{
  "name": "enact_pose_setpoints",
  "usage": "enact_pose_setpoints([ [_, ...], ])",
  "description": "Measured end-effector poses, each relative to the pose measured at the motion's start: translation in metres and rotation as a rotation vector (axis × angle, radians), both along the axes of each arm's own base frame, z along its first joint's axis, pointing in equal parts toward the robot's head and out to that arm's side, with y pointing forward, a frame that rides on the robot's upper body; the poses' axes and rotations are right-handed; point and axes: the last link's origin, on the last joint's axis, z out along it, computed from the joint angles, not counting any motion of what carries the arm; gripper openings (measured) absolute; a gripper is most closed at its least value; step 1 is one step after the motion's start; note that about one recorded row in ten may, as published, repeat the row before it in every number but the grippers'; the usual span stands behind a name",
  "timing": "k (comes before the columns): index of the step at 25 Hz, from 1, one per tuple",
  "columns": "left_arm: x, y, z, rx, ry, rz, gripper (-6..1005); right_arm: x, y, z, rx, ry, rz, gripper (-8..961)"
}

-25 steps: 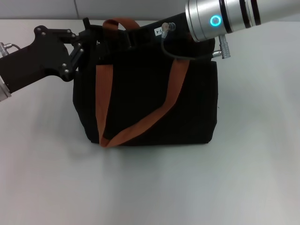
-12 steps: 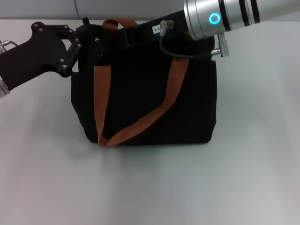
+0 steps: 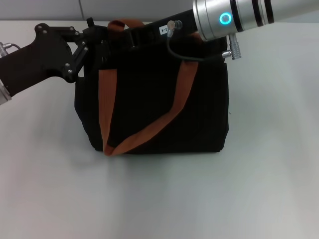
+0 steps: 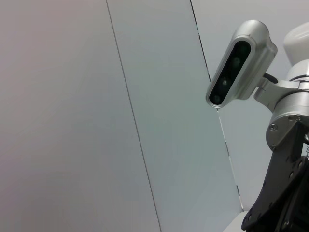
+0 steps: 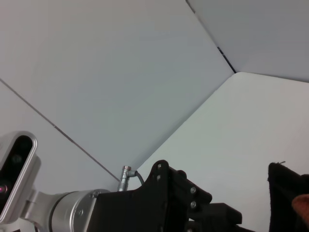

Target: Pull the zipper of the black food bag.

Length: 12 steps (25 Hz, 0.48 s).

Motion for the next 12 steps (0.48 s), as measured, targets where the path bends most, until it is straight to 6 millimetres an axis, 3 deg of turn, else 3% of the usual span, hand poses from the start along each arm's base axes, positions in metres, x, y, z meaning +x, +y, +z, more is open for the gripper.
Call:
enact_pose_setpoints([
  [6, 0.0024, 0.0001, -0.0002, -0.004, -0.004, -0.012, 30, -0.0006, 0.0002, -0.0008, 0.002, 0.000, -0.001, 297],
  [12, 0.0052, 0.0013, 0.0003, -0.007, -0.005, -0.025, 30, -0.0013, 0.0002, -0.0030, 0.004, -0.013, 0.005, 291],
])
